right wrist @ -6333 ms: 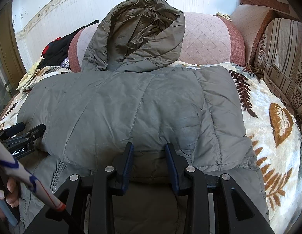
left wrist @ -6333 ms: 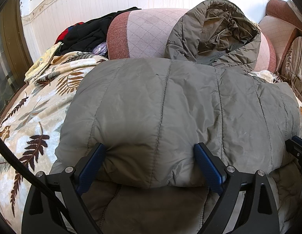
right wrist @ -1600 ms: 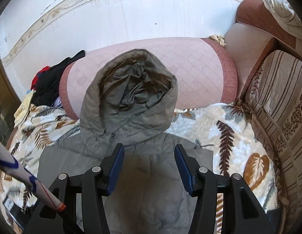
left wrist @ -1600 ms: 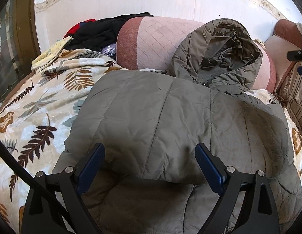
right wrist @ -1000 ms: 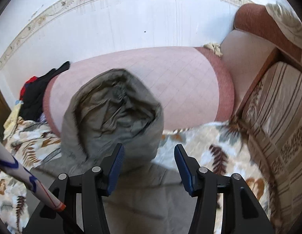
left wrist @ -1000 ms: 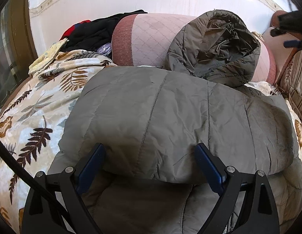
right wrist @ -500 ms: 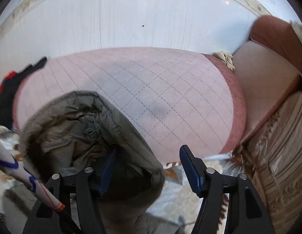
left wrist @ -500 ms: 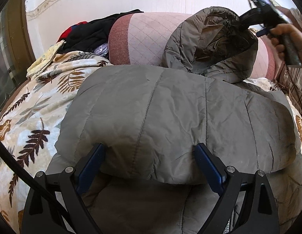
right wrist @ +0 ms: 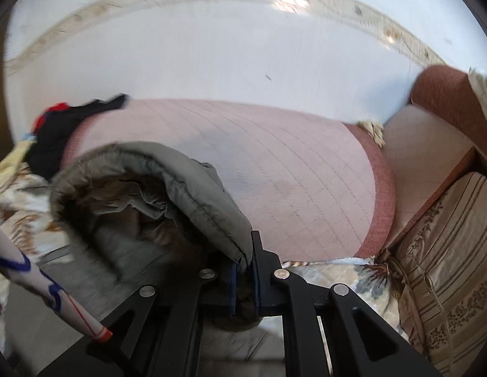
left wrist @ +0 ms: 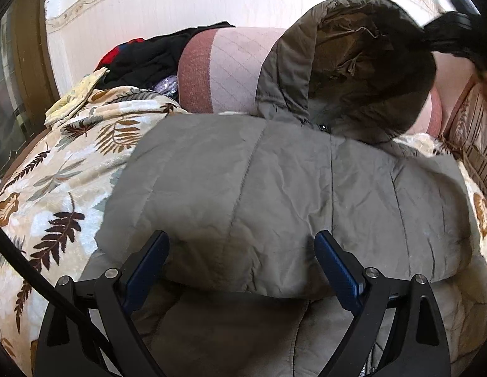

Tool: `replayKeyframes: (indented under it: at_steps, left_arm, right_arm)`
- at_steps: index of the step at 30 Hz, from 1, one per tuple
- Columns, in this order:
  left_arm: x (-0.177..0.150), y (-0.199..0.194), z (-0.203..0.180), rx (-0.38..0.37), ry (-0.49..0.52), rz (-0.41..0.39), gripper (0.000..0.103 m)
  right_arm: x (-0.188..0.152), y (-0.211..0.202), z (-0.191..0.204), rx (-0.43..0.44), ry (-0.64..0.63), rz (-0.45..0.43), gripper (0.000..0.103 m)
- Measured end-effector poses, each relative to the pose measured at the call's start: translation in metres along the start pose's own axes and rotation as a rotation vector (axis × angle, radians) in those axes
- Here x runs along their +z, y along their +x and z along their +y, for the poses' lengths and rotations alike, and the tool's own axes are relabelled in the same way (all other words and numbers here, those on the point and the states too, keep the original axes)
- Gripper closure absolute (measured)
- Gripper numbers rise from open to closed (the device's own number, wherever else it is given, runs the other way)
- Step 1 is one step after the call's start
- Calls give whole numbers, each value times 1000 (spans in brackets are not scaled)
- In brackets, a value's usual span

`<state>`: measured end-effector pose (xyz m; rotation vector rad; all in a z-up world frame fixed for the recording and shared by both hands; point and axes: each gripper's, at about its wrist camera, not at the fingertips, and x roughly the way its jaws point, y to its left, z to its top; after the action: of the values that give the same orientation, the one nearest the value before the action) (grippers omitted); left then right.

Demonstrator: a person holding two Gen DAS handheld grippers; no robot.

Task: Fold large clothes
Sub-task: 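Grasp the jacket hood with the right gripper, then fold the held hood over the jacket body toward the hem with the right gripper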

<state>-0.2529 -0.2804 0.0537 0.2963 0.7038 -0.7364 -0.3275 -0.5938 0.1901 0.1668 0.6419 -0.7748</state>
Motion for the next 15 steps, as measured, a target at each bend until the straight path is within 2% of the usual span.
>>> replayKeyframes:
  at_steps: [4,8,12,15]
  left_arm:
    - [7,-10,14,-8,-49,-33,10]
    - [15,-19,35,0,-116,-70,10]
    - [22,-30,61,37,-191,-136,10]
    - [29,-35,74,22,-238,-175,10]
  right_arm:
    - [-25,-63,23,72,-35,-53,95]
    - [-67,-123,39,121,-53,-96,96]
    - [-115,-156,53,154,-61,-81,96]
    - [-161,-167,66,165,-74,-47,96]
